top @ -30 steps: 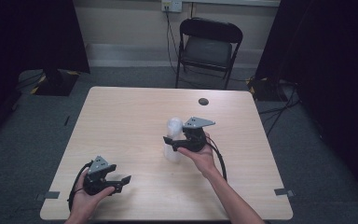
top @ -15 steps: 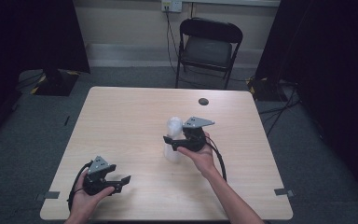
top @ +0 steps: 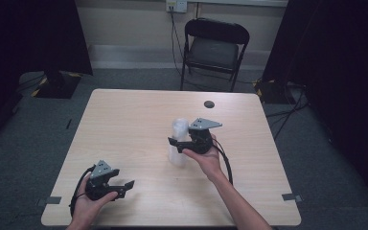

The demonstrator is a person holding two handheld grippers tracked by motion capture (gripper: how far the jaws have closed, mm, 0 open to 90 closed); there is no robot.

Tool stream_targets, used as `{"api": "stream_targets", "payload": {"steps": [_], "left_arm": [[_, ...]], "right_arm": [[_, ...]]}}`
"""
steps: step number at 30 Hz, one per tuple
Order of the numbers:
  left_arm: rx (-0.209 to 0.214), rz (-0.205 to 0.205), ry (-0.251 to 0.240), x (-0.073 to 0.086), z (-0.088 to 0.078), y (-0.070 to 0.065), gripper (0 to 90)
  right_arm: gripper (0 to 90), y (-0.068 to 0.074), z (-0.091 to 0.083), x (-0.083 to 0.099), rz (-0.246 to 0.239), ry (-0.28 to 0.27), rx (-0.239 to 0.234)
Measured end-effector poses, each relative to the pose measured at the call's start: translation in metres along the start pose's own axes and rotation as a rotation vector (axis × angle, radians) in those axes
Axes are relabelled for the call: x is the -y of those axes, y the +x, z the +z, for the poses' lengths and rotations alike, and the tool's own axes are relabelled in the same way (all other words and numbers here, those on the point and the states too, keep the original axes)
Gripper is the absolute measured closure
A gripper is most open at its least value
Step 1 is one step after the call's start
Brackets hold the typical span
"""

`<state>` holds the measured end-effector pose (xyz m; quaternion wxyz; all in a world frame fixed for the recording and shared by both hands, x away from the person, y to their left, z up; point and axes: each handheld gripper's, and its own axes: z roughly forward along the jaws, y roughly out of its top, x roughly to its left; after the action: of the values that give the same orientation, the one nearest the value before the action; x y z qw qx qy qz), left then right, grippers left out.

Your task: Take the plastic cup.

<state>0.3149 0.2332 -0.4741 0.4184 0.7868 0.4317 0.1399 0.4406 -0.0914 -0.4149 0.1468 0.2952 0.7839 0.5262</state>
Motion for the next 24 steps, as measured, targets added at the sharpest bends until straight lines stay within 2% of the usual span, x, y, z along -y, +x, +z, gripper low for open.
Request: {"api": "stream_targets", "payload": {"steps": [24], "left_arm": [[0.0, 0.003, -0.002, 0.0, 0.001, 0.0, 22.3]], "right_arm": [[29.9, 0.003, -0.009, -0.014, -0.003, -0.035, -0.003]]}}
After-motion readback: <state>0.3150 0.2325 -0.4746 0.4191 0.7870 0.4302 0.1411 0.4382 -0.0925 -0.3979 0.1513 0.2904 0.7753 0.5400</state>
